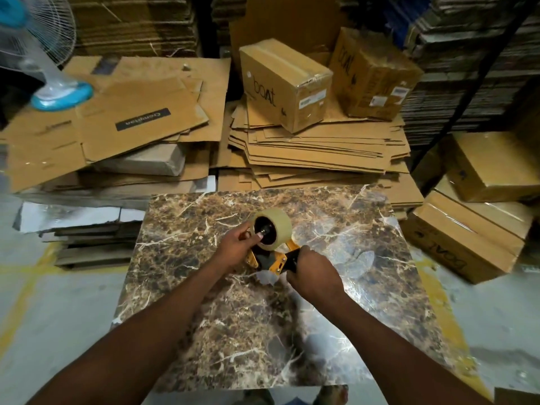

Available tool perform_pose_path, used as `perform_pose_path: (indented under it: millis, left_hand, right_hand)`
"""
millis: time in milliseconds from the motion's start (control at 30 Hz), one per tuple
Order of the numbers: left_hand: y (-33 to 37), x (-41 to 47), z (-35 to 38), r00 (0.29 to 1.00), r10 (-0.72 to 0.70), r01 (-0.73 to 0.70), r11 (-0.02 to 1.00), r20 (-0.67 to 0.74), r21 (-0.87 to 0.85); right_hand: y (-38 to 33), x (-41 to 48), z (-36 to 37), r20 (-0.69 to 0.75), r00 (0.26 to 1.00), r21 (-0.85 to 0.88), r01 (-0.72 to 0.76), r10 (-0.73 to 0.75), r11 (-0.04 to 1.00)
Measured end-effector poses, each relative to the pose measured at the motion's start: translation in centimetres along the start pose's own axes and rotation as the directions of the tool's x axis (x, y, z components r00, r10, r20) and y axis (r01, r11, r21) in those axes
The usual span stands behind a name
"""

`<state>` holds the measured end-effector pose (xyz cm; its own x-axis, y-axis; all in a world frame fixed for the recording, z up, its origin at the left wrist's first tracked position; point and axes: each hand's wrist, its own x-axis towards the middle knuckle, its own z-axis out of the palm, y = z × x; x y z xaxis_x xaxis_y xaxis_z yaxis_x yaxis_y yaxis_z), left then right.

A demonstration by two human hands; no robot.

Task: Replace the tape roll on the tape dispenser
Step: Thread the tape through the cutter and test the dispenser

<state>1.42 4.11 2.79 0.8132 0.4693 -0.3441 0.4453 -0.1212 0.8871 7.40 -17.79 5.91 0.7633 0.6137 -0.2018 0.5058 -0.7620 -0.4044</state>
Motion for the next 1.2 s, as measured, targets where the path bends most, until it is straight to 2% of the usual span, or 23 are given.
perform_pose_path:
  millis: [67, 200, 267, 333, 467, 700, 900, 1200]
  left_hand:
    - [0.4, 0.3, -0.3, 0.996, 0.014, -0.005, 0.994, -0.083, 0.113]
    - [0.6, 0.3, -0.9, 0.978, 0.068, -0.011, 0.960, -0.196, 0.278]
    - [0.5, 0.5, -1.5, 0.973, 0.086, -0.003, 0.932, -0.214, 0.362]
    - [0.3, 0.8, -2.1, 0.971, 0.057, 0.050, 0.900, -0.230, 0.432]
    - [-0.8, 1.2, -2.5, 0.973, 0.005, 0.125, 0.827, -0.230, 0.548]
    - [-3.5, 1.7, -2.2, 0.971, -0.149, 0.233, 0.761, -0.186, 0.606]
    - [-4.5, 2.6, -1.6, 0.973, -0.178, 0.229, 0.734, -0.144, 0.640]
    - [-5.7, 3.1, -1.4, 0.966, -0.242, 0.242, 0.714, -0.093, 0.657]
  right_hand:
    - [-0.7, 0.3, 0.3, -0.053, 0.998, 0.013, 0.025, -0.024, 1.000]
    - [-1.9, 1.0, 1.4, -0.033, 0.995, -0.146, 0.092, -0.098, 0.985]
    - [-2.2, 1.4, 2.6, 0.004, 0.995, -0.190, 0.099, -0.100, 0.977]
    - [-2.2, 1.8, 4.2, 0.034, 0.995, -0.153, 0.096, -0.091, 0.984]
    - [-1.9, 2.3, 7.6, -0.011, 0.986, -0.166, 0.164, -0.168, 0.972]
    - [-0.6, 2.8, 11.1, 0.115, 0.979, -0.194, 0.188, -0.168, 0.963]
    - [0.6, 2.7, 12.6, 0.152, 0.976, -0.275, 0.194, -0.157, 0.942]
    - [1.5, 3.4, 13.4, 0.211, 0.969, -0.282, 0.188, -0.130, 0.941]
